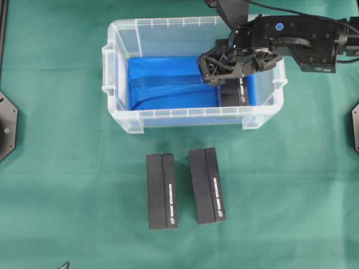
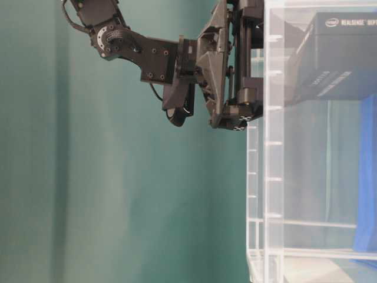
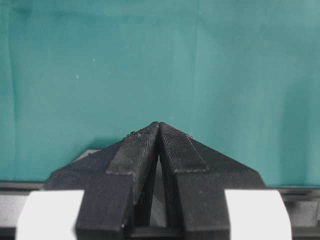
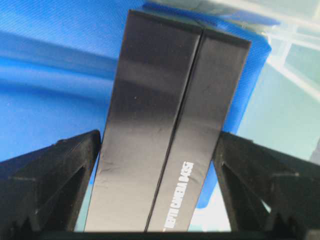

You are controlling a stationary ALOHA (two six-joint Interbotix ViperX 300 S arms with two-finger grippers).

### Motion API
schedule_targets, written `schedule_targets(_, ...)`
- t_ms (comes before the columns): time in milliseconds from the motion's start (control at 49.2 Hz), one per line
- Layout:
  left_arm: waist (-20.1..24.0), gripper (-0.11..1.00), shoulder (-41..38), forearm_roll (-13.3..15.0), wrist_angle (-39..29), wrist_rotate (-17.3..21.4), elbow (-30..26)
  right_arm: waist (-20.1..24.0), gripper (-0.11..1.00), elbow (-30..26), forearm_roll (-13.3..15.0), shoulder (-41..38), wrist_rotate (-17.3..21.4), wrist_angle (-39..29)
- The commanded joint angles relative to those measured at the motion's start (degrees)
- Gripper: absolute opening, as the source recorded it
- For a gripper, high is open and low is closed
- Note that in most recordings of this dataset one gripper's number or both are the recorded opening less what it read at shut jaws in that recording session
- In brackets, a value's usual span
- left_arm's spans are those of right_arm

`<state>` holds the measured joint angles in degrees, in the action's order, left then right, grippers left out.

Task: Take the box out of the case with the right arm.
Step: 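Lower the right gripper around the right black box and close, then lift the right black box upward out of the case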

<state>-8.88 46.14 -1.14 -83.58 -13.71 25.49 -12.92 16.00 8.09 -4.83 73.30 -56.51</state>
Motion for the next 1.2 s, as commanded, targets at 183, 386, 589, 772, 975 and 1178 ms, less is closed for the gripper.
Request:
schedule_targets(183,-0.18,0.0,-0.18,-0.18,0.26,0.0,-0.62,-0.26,0.89,0.09,-1.05,-0.09,0.26,0.18)
schedule_targets(386,-0.18,0.0,-0.09,-0.18,0.26,0.0,-0.62,-0.35,0.68,-0.88,-1.32,-0.09,0.26,-2.72)
schedule_targets(589,-0.18,0.0,-0.09,-0.18,0.26,-0.09,-0.62,-0.26,0.67,-2.02,-1.32,-0.09,0.18,-4.75)
schedule_targets(772,-0.18,0.0,-0.09,-0.18,0.26,0.0,-0.62,-0.18,0.67,-2.11,-1.32,-0.09,0.18,-4.83)
schedule_targets(975,-0.18,0.0,-0.09,-0.18,0.26,0.0,-0.62,-0.09,0.67,-2.99,-1.32,0.35,0.26,-5.8)
schedule_targets(1178,-0.18,0.0,-0.09,-0.18,0.26,0.18,-0.62,-0.09,0.67,-5.8,-0.79,3.08,0.26,-10.63)
